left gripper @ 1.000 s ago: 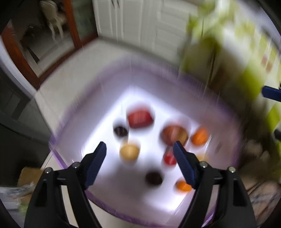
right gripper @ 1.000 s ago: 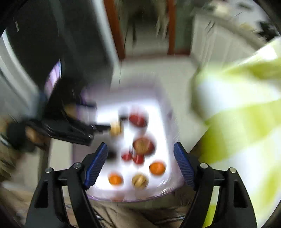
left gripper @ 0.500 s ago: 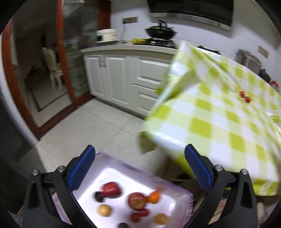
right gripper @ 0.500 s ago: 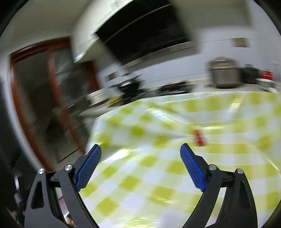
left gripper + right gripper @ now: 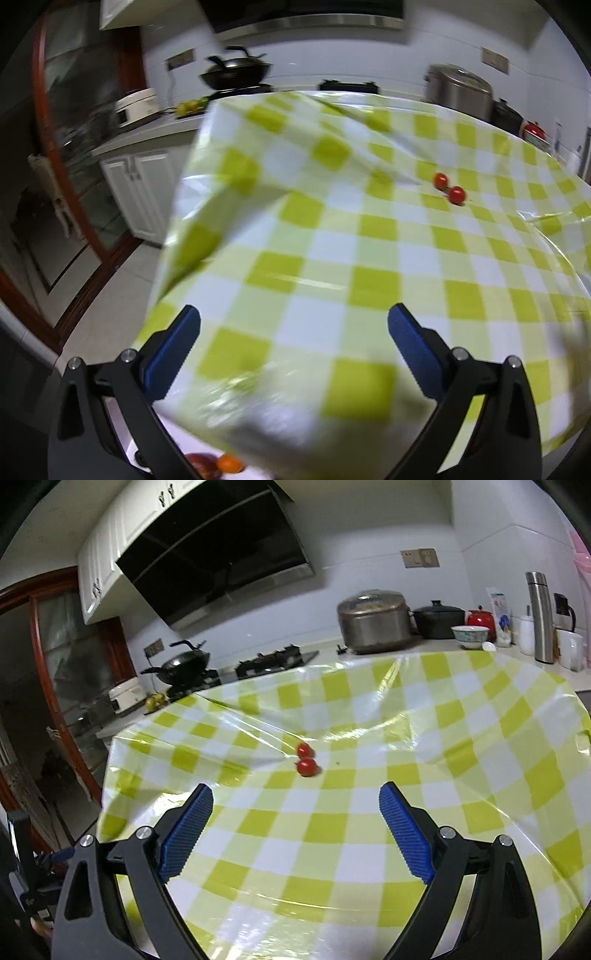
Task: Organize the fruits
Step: 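Return both tools to the two cherry tomatoes on the table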
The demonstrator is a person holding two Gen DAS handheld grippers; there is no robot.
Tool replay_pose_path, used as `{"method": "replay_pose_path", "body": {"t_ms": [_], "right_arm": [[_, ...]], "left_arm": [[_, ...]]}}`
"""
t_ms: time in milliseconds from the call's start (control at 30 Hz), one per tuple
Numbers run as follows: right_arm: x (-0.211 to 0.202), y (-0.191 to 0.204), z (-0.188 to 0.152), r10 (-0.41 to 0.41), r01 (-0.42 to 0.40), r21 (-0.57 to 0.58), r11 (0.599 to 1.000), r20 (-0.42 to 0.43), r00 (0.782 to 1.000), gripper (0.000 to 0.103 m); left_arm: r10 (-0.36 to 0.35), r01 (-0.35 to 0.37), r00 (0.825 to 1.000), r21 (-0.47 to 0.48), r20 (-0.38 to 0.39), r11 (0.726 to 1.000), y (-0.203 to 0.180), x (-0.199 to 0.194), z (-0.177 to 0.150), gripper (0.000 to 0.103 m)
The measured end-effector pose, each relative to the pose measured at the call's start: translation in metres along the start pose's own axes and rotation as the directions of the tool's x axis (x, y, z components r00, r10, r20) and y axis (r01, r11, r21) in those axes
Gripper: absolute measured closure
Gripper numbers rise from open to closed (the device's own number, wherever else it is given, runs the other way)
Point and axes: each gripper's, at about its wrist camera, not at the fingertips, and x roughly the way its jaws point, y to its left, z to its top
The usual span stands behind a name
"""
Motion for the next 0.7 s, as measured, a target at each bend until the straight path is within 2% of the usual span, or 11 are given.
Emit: {"method": "replay_pose_path", "body": {"t_ms": [300, 467, 567, 700], "right_arm": [[0.037, -0.027, -0.01, -0.002, 0.006, 0.041, 0.999, -0.08, 0.997, 0.014], [0.069, -0.032, -0.013, -0.049, 0.054, 0.039, 0.998, -0.131, 0.99, 0.014], [0.101, -0.034, -0.012, -0.099, 0.1, -0.005, 0.995, -0.179, 0.979, 0.014], [0.145, -0.041, -0.01, -0.131, 0.128, -0.03, 0.991, -0.24, 0.962, 0.014]], "left_arm": [[-0.056, 0.057, 0.998, 0.056, -0.022, 0.997, -0.071, 0.061, 0.048, 0.001], [-0.079, 0.081, 0.996, 0.077, -0.034, 0.994, -0.111, 0.104, 0.07, 0.001], [-0.087, 0.091, 0.995, 0.094, -0.047, 0.991, -0.136, 0.14, 0.085, 0.001], [-0.085, 0.09, 0.994, 0.07, -0.065, 0.994, -0.15, 0.183, 0.102, 0.001]]}}
